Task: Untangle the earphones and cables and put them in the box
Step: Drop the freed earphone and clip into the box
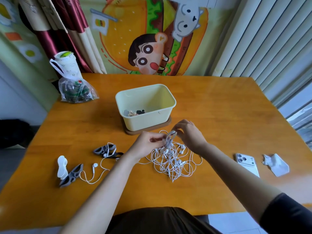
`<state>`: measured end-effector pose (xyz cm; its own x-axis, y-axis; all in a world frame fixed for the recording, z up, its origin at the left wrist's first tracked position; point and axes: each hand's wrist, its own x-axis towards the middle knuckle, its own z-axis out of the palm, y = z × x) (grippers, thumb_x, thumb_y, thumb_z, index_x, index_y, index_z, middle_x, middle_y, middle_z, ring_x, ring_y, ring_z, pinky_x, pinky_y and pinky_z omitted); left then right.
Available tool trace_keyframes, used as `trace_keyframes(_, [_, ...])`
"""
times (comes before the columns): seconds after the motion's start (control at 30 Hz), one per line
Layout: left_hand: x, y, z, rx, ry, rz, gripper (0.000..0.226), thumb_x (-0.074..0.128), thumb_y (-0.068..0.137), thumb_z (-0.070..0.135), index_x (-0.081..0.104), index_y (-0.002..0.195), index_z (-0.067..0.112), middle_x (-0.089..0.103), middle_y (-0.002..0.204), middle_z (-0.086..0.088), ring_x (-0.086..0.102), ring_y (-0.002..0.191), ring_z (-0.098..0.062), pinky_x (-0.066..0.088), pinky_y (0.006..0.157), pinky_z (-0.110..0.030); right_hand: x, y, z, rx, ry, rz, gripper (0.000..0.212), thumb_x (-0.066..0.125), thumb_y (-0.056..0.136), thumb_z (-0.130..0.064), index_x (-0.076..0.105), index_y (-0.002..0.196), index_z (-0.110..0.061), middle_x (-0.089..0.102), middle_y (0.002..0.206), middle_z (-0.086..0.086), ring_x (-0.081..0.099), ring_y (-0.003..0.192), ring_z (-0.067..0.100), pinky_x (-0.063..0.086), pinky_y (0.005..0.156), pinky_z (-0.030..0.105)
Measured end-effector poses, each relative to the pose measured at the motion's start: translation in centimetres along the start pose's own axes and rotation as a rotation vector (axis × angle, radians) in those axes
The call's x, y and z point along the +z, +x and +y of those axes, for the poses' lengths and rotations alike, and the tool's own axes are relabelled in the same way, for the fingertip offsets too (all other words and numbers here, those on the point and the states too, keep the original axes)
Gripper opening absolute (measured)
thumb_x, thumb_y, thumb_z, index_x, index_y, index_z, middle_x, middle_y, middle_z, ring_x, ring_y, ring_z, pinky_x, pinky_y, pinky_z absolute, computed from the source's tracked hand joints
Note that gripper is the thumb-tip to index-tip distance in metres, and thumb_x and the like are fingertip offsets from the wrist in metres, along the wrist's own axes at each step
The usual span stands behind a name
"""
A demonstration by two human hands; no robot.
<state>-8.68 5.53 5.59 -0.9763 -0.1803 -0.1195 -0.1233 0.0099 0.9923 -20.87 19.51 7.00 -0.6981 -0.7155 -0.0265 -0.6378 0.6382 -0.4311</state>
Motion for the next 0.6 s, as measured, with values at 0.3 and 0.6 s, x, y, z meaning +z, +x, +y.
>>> trace_keyframes(0.3, [0.1, 0.6, 1.2, -0.082, -0.789, 0.23, 0.028, 0.048, 0.092, 0.003, 0.063, 0.113, 0.014, 0.071, 0.102, -0.001, 0.066, 0.09, -0.012, 0.052, 0.079, -0.026, 2.5, -1.9, -2.3, 0.031, 0.278, -0.036, 0.029, 0.046, 0.098, -0.025, 0.067, 0.084, -0.011, 0.055, 0.09, 0.003, 0.051, 0.077, 0.018, 0.03, 0.065, 0.027])
trace_keyframes(0.6, [-0.5, 1.1, -0.9, -0.181, -0.826, 0.637, 0.028, 0.055, 0.094, 0.008, 0.061, 0.12, 0.011, 0.068, 0.102, -0.005, 0.063, 0.093, -0.018, 0.049, 0.074, -0.028, 3.2, -2.9, -3.6, -0.078, 0.286, -0.107, 0.026, 0.048, 0.097, -0.026, 0.068, 0.085, -0.015, 0.057, 0.093, 0.002, 0.055, 0.079, 0.018, 0.039, 0.07, 0.027])
